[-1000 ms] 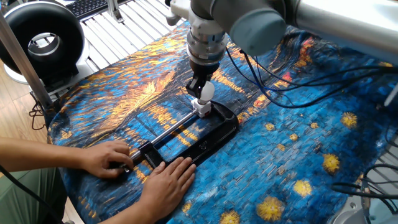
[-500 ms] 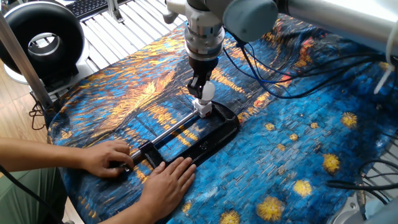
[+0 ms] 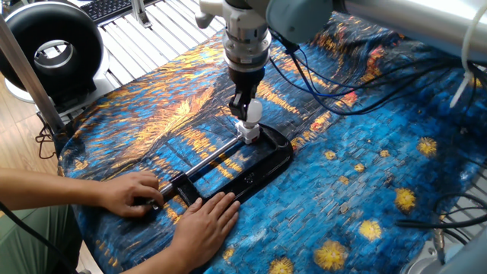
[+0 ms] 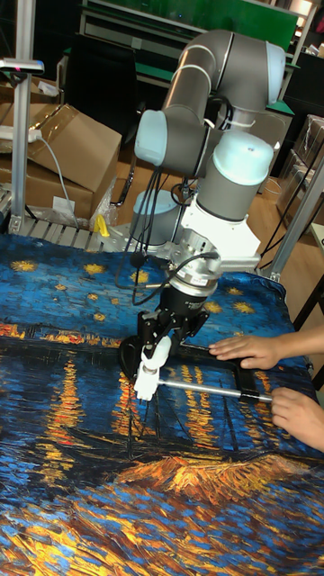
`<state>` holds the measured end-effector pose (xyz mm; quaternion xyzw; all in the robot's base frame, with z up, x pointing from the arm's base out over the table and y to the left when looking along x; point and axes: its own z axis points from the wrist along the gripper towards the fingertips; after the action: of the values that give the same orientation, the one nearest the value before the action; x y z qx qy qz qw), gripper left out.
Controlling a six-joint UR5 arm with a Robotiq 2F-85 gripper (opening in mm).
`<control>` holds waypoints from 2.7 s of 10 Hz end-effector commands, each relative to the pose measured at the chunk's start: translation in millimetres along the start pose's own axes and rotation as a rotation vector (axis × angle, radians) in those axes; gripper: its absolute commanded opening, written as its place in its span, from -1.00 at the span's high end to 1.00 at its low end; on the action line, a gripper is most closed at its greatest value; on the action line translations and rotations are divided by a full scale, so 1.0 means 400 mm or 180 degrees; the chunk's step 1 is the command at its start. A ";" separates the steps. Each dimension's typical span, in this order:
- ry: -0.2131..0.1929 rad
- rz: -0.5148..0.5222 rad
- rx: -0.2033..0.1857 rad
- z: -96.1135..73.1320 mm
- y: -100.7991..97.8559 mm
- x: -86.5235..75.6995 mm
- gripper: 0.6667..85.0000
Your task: Install the light bulb by rotating it
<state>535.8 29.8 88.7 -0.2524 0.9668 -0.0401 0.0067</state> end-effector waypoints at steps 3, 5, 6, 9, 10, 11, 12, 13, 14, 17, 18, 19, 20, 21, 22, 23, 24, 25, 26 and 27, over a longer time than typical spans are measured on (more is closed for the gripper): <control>-0.0013 -0.0122 -0.0078 0.006 0.002 -0.004 0.99; -0.0002 -0.0122 -0.0078 0.002 0.004 -0.003 0.99; 0.0006 -0.0113 -0.0066 -0.002 0.005 -0.003 0.99; 0.0021 -0.0210 -0.0115 -0.002 0.020 -0.003 0.62; 0.0029 -0.0273 -0.0121 0.003 0.023 -0.003 0.44; 0.0049 -0.0337 -0.0134 0.004 0.025 0.001 0.28; 0.0043 -0.0430 -0.0143 0.005 0.020 0.001 0.15; 0.0062 -0.0576 -0.0147 0.002 0.005 0.009 0.00; 0.0124 -0.0679 -0.0168 -0.005 -0.008 0.026 -0.18; 0.0131 -0.0767 -0.0183 0.001 -0.014 0.030 -0.32; 0.0135 -0.0787 -0.0186 0.002 -0.018 0.035 -0.41; 0.0163 -0.0797 -0.0213 -0.002 -0.015 0.043 -0.48; 0.0174 -0.0811 -0.0216 -0.006 -0.015 0.047 -0.50; 0.0207 -0.0816 -0.0228 -0.016 -0.013 0.058 -0.51; 0.0232 -0.0899 -0.0227 -0.027 -0.013 0.069 -0.51; 0.0271 -0.1117 -0.0151 -0.038 -0.026 0.078 -0.51; 0.0235 -0.1215 -0.0165 -0.047 -0.019 0.075 -0.51; 0.0180 -0.1367 -0.0156 -0.056 -0.015 0.069 -0.51; 0.0094 -0.1588 -0.0070 -0.059 -0.020 0.050 -0.51; -0.0015 -0.1763 -0.0041 -0.059 -0.011 0.027 -0.49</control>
<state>519.5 13.0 107.0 -0.4545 0.8897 -0.0318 -0.0290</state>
